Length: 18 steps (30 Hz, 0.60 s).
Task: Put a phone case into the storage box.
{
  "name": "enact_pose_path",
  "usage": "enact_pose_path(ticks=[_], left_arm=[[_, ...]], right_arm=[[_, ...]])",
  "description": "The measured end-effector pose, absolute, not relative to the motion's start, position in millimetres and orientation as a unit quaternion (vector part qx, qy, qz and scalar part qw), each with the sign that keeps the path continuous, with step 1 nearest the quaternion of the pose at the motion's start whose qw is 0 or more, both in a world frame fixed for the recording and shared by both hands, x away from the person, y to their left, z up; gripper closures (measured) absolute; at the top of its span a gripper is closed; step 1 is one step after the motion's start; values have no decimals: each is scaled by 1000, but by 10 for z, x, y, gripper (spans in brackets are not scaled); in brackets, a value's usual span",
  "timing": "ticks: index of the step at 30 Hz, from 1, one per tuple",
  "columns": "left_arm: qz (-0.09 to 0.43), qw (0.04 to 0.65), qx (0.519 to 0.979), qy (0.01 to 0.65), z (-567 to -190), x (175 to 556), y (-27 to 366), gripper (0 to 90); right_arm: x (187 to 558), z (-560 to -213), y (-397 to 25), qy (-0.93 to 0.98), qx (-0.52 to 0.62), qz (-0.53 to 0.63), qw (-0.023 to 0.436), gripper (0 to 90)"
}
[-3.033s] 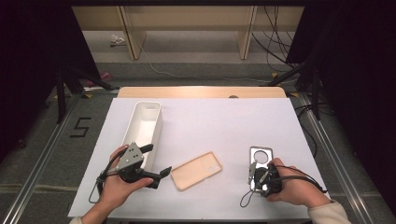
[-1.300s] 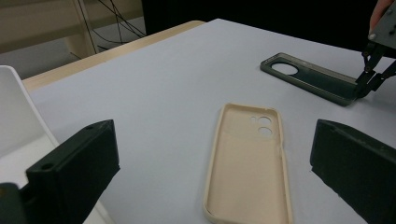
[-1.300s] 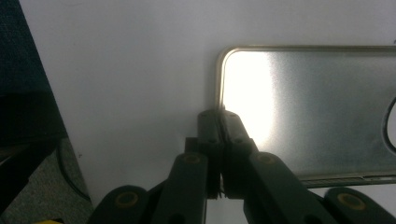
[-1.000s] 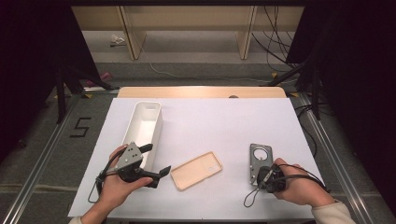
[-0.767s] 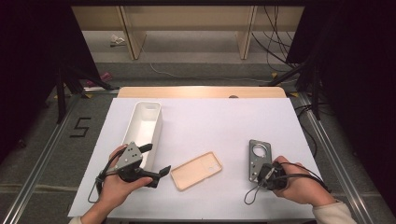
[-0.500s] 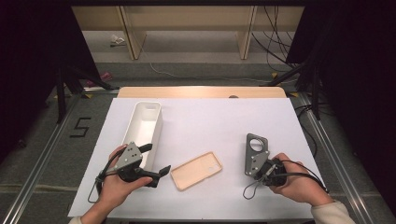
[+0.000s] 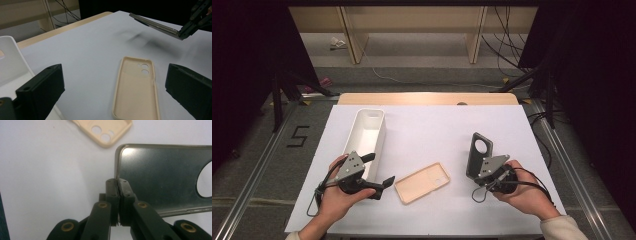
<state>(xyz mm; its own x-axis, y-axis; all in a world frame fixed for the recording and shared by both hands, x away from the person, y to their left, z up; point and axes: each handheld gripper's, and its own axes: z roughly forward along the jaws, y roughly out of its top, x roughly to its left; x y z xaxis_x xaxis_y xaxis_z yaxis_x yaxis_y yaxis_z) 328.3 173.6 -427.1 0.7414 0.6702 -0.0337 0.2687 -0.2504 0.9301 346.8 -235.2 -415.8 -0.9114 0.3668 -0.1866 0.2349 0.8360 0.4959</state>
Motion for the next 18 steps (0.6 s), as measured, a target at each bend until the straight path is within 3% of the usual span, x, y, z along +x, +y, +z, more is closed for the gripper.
enact_pose_path(ticks=[18], left_arm=[[178, 539, 757, 323, -4064, 3447, 1624, 54]], right_arm=[[3534, -4106, -2066, 919, 151, 344, 117, 886]])
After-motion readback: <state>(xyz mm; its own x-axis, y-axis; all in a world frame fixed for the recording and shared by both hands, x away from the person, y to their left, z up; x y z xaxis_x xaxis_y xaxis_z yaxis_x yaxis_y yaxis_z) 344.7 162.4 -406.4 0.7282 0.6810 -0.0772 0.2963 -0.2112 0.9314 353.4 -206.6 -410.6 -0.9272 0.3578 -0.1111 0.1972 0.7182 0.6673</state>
